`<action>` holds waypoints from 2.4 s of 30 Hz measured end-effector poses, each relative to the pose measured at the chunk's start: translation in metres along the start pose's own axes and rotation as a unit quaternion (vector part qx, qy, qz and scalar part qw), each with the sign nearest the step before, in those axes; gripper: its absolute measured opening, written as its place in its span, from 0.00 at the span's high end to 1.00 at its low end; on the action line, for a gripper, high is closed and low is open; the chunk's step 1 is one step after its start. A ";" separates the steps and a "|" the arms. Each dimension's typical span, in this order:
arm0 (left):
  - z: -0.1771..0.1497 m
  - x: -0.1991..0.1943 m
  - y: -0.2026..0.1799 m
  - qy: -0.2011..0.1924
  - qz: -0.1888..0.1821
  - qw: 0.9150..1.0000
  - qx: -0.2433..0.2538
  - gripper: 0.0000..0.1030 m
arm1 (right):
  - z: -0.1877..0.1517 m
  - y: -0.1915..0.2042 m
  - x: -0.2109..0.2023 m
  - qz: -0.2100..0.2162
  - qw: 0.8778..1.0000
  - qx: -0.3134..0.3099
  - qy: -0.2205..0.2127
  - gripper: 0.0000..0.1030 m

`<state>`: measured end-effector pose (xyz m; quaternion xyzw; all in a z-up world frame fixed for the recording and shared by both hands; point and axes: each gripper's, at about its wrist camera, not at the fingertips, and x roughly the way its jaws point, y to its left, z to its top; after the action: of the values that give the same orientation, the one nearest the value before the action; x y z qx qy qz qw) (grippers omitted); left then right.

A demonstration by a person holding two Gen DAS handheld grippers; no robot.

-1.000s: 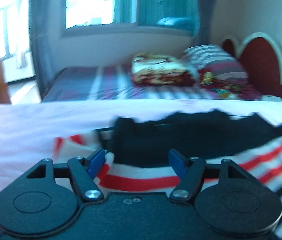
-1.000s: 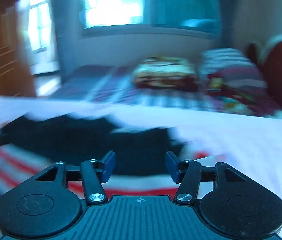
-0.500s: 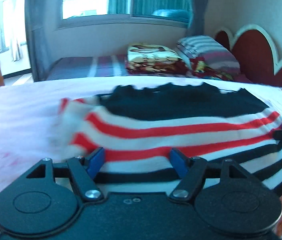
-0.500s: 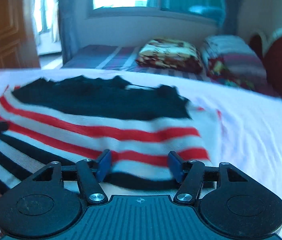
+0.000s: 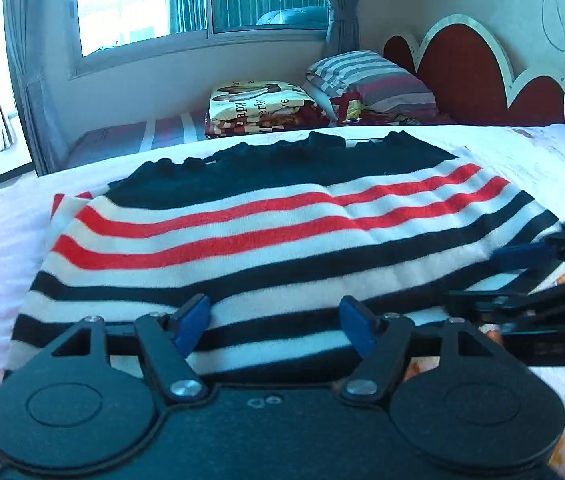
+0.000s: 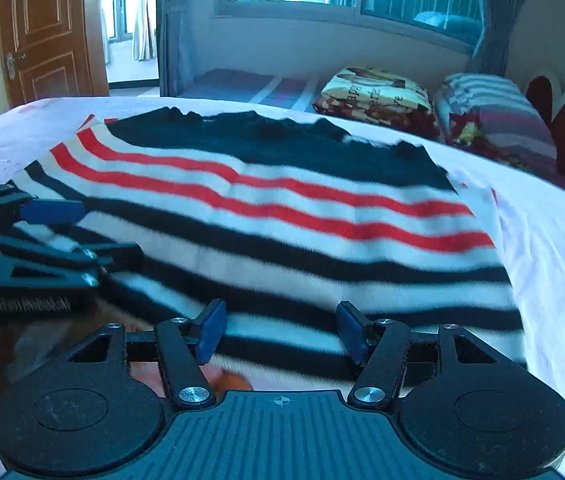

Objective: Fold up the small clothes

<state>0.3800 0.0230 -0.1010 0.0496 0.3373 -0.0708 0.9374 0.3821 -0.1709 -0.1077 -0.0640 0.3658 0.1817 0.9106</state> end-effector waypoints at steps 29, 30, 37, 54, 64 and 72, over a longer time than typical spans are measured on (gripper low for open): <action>-0.031 -0.026 0.134 0.005 0.059 0.981 -0.183 0.61 | -0.033 -0.131 -0.046 -0.016 0.982 0.190 0.012 0.95; -0.029 -0.026 0.133 0.006 0.063 0.982 -0.176 0.61 | -0.030 -0.132 -0.044 -0.018 0.980 0.195 0.015 0.94; -0.020 -0.036 0.129 0.028 0.104 0.985 -0.138 0.49 | -0.013 -0.112 -0.072 -0.059 0.986 0.146 -0.052 0.94; -0.022 -0.061 0.130 0.030 0.114 0.981 -0.155 0.48 | -0.012 -0.091 -0.068 -0.044 0.990 0.130 -0.022 0.94; -0.052 -0.080 0.134 0.009 -0.008 0.937 -0.348 0.62 | 0.017 -0.078 -0.067 0.013 0.987 0.153 -0.046 0.94; -0.065 -0.020 0.152 -0.038 -0.084 0.866 -0.491 0.63 | 0.053 -0.056 -0.029 0.091 0.980 0.171 -0.050 0.95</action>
<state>0.3492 0.1835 -0.1313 -0.4486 0.2956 0.0238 0.8431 0.4181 -0.2177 -0.0497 0.1350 0.3499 0.2018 0.9048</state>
